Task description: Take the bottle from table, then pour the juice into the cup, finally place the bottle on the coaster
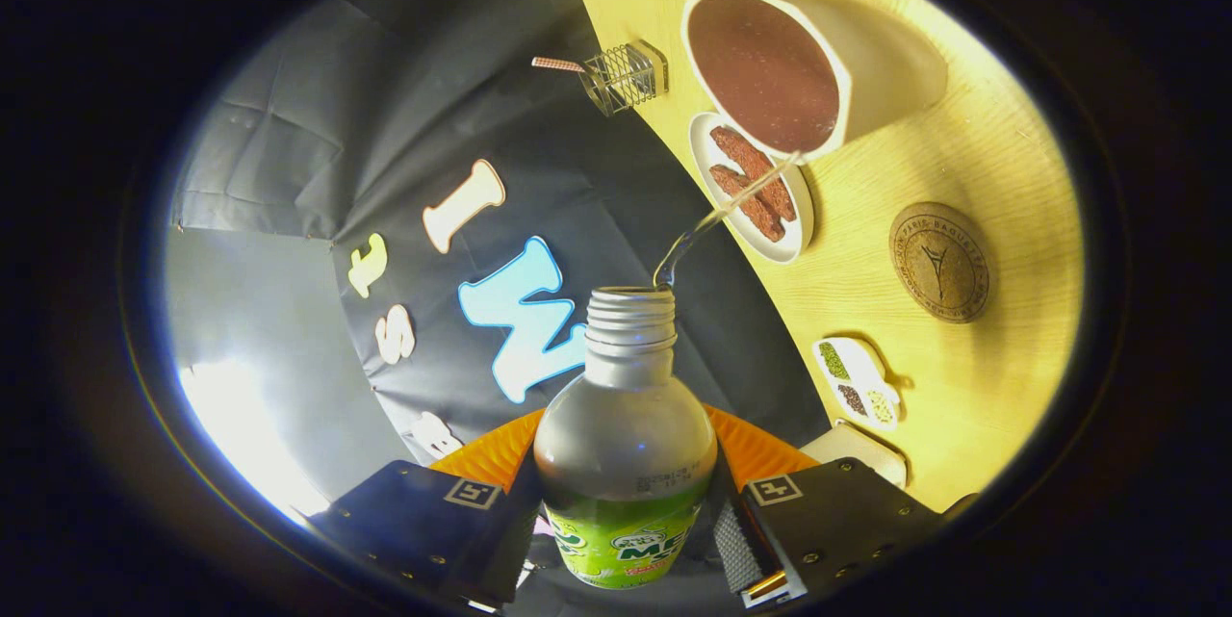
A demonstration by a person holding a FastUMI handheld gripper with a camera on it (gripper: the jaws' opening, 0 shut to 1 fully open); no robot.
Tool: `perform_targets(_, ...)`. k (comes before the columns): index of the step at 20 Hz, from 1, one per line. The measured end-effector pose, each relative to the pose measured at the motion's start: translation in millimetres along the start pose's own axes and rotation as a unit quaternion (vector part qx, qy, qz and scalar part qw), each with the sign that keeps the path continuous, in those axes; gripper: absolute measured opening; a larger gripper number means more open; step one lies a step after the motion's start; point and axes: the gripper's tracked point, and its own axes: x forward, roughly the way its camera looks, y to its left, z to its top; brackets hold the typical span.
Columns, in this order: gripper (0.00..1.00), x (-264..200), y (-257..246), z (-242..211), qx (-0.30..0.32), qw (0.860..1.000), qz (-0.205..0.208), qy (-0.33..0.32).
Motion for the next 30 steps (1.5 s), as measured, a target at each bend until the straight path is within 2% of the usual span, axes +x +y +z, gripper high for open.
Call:
perform_targets(15, 0.77, 1, 21, 13, 0.012, 1.0, 0.011, -0.018)
perform_targets(30, 0.77, -2, -11, 82, 0.01, 0.998, -0.018, -0.066)
